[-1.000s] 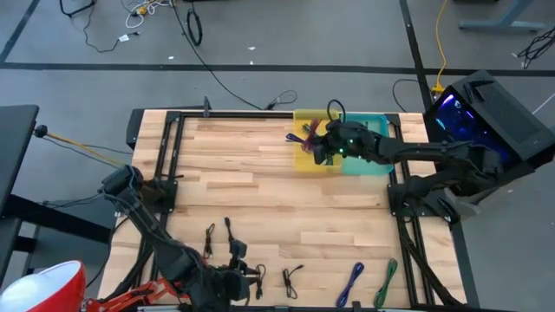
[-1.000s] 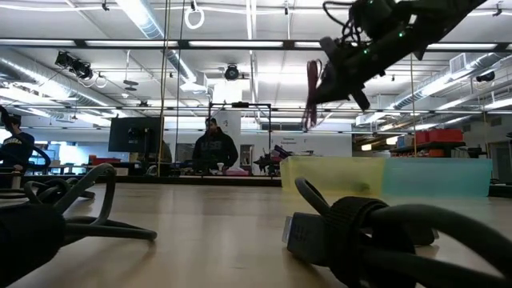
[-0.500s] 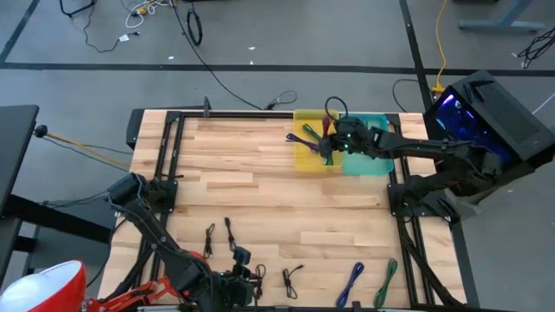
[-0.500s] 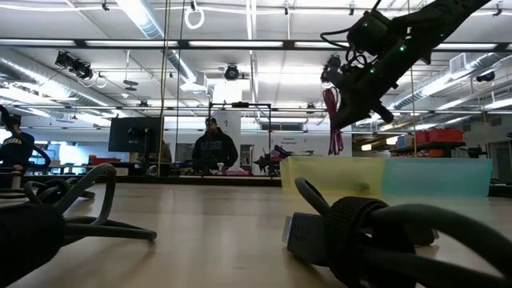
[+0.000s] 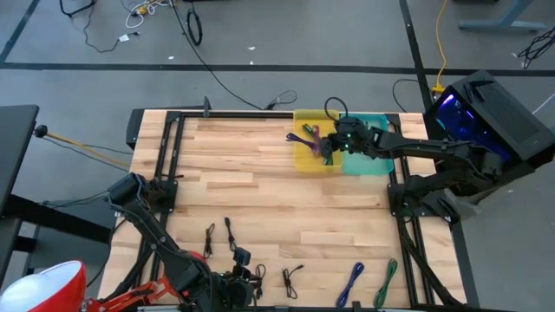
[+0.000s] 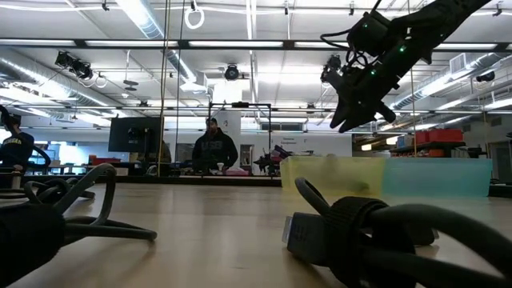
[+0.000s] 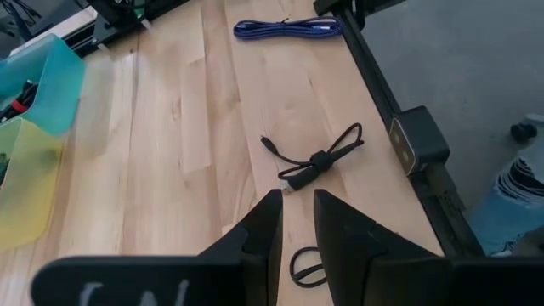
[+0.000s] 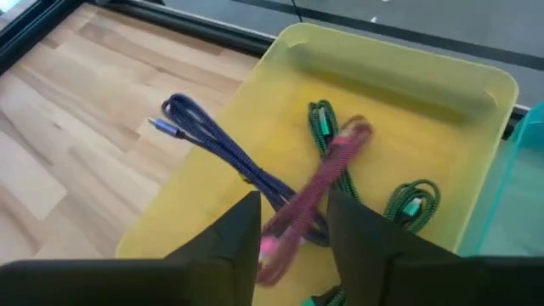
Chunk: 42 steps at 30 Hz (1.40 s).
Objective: Pick & Place USB Port
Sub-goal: Put the green black charger cable into the yellow bin
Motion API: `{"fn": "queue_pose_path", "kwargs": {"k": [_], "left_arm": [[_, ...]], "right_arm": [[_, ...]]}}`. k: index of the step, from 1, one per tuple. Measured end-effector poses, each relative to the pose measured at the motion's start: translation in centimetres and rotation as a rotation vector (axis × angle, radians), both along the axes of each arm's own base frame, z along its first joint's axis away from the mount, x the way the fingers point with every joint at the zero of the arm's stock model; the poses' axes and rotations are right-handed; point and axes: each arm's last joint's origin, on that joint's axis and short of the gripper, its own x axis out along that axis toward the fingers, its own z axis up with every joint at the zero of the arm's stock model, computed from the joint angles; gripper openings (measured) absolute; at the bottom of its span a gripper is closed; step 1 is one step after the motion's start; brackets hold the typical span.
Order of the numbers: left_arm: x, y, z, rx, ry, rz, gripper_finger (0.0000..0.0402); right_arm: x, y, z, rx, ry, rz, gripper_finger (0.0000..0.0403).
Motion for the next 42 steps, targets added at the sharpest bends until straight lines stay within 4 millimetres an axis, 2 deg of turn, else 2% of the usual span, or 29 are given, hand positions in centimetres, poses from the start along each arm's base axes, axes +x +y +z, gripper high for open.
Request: {"fn": "queue_pose_path", "kwargs": {"k": [5, 9, 11, 15, 18, 22, 27, 31, 36, 42], "left_arm": [[0.0, 0.0, 0.0, 0.001, 0.000, -0.001, 0.0073], [0.0, 0.0, 0.0, 0.007, -0.003, 0.004, 0.0073], [0.0, 0.1, 0.0, 0.014, -0.009, 0.009, 0.0073], [0.0, 0.2, 0.0, 0.036, -0.017, 0.017, 0.0073], [0.0, 0.2, 0.0, 0.040, -0.020, 0.022, 0.0073], [0.1, 0.2, 0.0, 0.038, -0.021, 0.023, 0.0073], [0.1, 0.2, 0.0, 0.034, -0.021, 0.026, 0.0073], [0.1, 0.2, 0.0, 0.025, -0.023, 0.031, 0.0073], [0.1, 0.2, 0.0, 0.025, -0.023, 0.032, 0.0073], [0.1, 0.2, 0.1, 0.022, -0.026, 0.033, 0.0073]], "right_arm": [[0.2, 0.1, 0.1, 0.006, -0.023, 0.035, 0.0149], [0.8, 0.7, 0.4, 0.052, -0.087, 0.160, 0.0147], [1.5, 1.6, 0.7, 0.089, -0.145, 0.261, 0.0145], [2.7, 5.1, 0.8, 0.164, -0.178, 0.484, 0.0139], [3.2, 8.3, 0.8, 0.253, -0.190, 0.671, 0.0134], [3.1, 14.8, 0.5, 0.320, -0.131, 0.862, 0.0126], [0.6, 22.4, 0.2, 0.317, -0.051, 0.976, 0.0115], [-2.4, 26.5, -0.3, 0.323, 0.006, 0.925, 0.0101], [-6.5, 29.9, -0.9, 0.426, 0.061, 0.844, 0.0082], [-10.8, 32.2, -1.8, 0.612, 0.174, 0.738, 0.0067]]}}
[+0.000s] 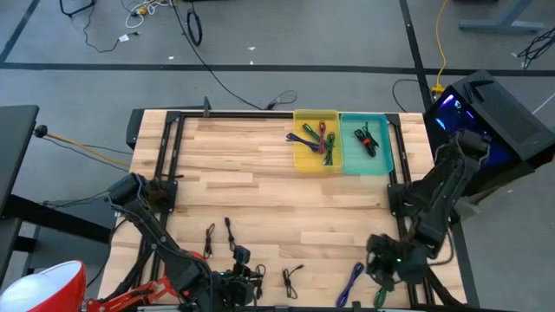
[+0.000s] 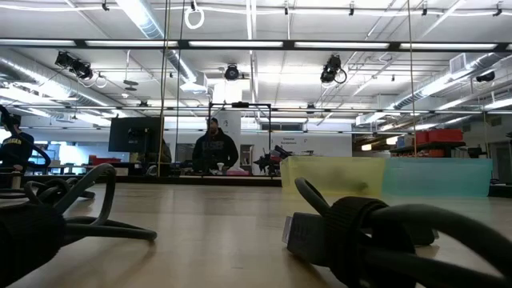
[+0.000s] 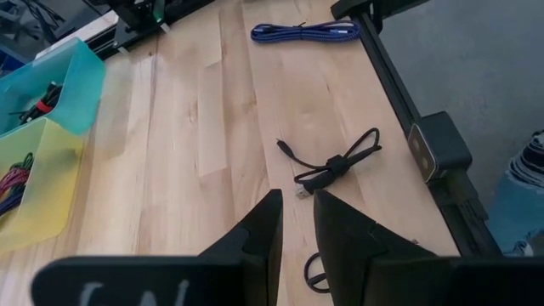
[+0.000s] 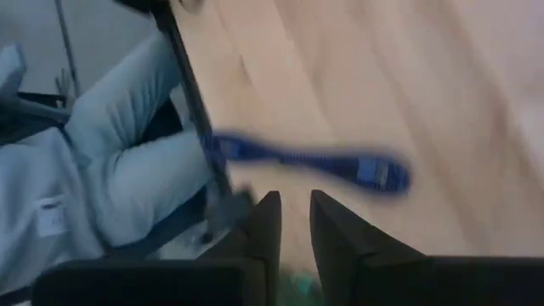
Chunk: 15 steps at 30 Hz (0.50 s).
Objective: Pick & Place USB Port
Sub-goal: Put the green black charger cable into the yellow bin
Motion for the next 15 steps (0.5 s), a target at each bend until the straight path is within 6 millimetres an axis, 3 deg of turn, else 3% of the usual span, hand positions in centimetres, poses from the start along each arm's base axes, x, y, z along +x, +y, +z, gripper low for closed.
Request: {"fn": "queue_pose_path", "kwargs": {"k": [8, 15], "left_arm": [[0.7, 0.5, 0.1, -0.008, -0.008, 0.018, 0.0073], [1.4, 1.2, 0.1, -0.027, 0.004, 0.027, 0.0073]], "right_arm": [[-3.5, -0.5, -1.2, -0.047, 0.300, -0.122, 0.0057], [-4.3, -0.8, -1.4, -0.042, 0.490, -0.156, 0.0057]]}}
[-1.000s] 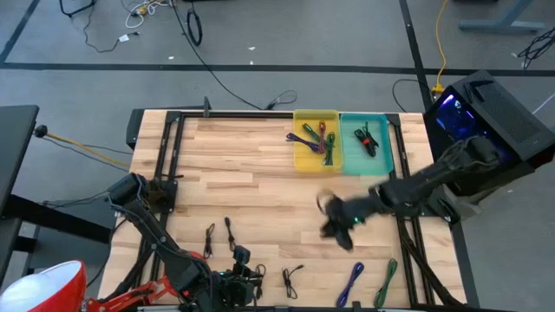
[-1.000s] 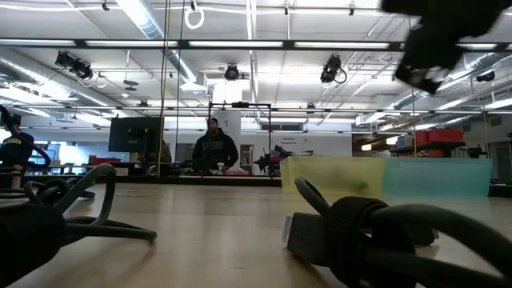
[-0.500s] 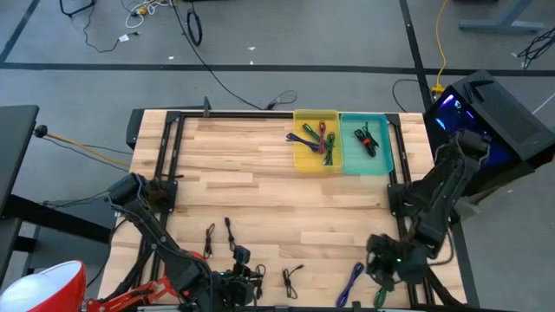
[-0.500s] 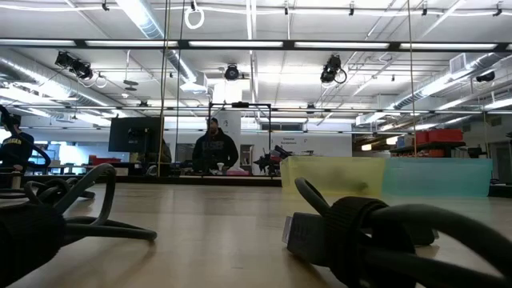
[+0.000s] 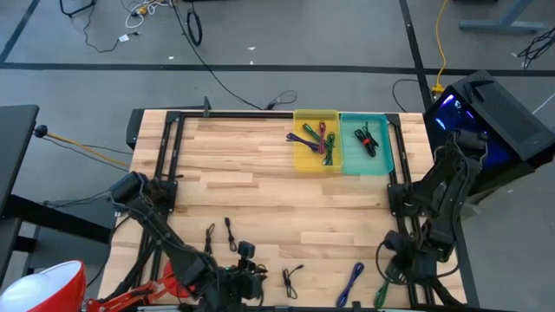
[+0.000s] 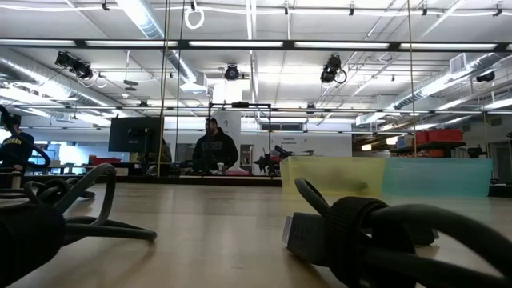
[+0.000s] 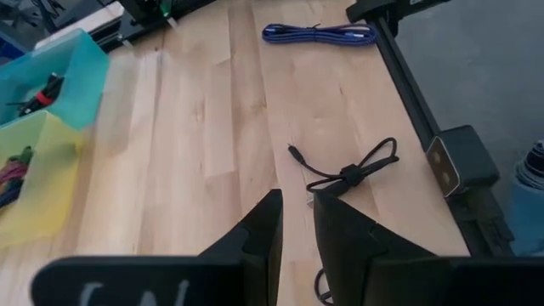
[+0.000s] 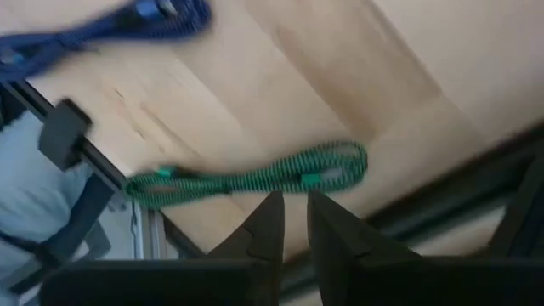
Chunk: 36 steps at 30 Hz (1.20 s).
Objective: Pick & Place USB Port
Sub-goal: Put the green black charger cable into the yellow bin
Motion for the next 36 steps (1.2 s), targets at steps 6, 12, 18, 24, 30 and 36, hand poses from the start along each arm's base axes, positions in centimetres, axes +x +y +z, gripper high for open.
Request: {"fn": "queue_pose_path", "kwargs": {"k": [6, 12, 18, 24, 30, 36], "left_arm": [[0.2, 0.2, 0.0, -0.028, 0.014, 0.001, 0.0073], [0.2, 0.1, 0.0, -0.041, 0.012, 0.003, 0.0073], [0.4, -0.1, 0.2, -0.071, -0.006, -0.004, 0.0073], [0.4, -0.3, 0.3, -0.094, -0.016, -0.013, 0.0073], [0.5, -0.3, 0.3, -0.102, -0.022, -0.013, 0.0073], [0.5, -0.4, 0.4, -0.112, -0.032, -0.014, 0.0073]], "right_arm": [[0.1, 0.5, -0.5, 0.017, 0.054, -0.017, 0.0057], [0.5, 2.1, -2.5, -0.001, 0.098, 0.051, 0.0057], [0.7, 2.4, -3.9, -0.044, 0.159, 0.074, 0.0057], [1.4, 1.8, -4.2, -0.078, 0.149, 0.058, 0.0057], [3.1, 0.9, -4.4, -0.162, 0.005, 0.042, 0.0057], [4.2, -1.4, -4.8, -0.341, -0.040, 0.004, 0.0057]]}}
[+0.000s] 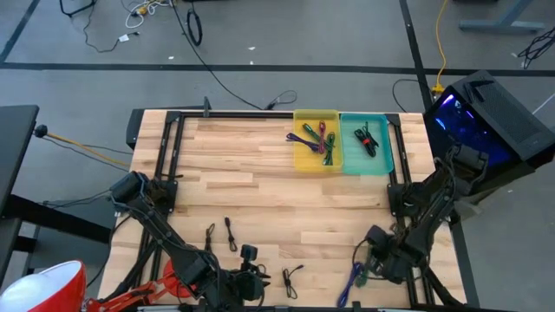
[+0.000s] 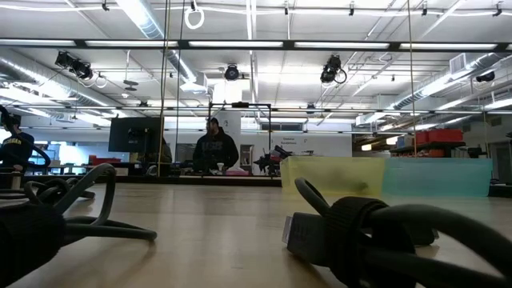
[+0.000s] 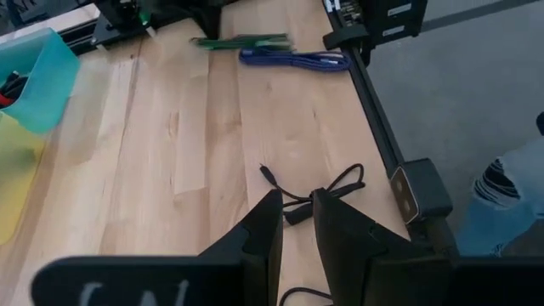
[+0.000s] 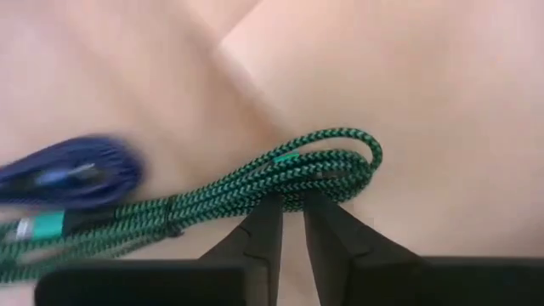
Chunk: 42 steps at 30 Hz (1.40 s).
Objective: Pick & Place USB Port
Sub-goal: Put the green black charger cable into the yellow bin
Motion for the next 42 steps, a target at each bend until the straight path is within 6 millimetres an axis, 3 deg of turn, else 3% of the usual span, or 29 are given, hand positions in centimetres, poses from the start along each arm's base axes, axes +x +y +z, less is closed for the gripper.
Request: {"fn": "queue_pose_path", "kwargs": {"k": [4, 11, 19, 25, 42], "left_arm": [[0.0, 0.0, 0.0, -0.003, -0.004, 0.000, 0.0073], [0.0, 0.0, 0.0, -0.002, -0.003, -0.001, 0.0073], [0.0, 0.0, 0.0, -0.005, -0.005, 0.000, 0.0073], [0.0, 0.0, 0.0, -0.005, -0.005, 0.000, 0.0073], [0.1, 0.0, 0.0, 0.027, -0.004, -0.022, 0.0073]], "right_arm": [[0.0, -1.7, 0.0, -0.134, 0.055, -0.020, 0.0057], [0.2, -2.5, 0.9, -0.135, 0.057, -0.017, 0.0057], [0.4, -2.4, 3.5, 0.051, -0.113, -0.012, 0.0057], [1.9, -1.1, 4.2, 0.142, -0.309, 0.135, 0.0069], [3.4, -0.6, 3.6, 0.200, -0.245, 0.602, 0.0163]]}}
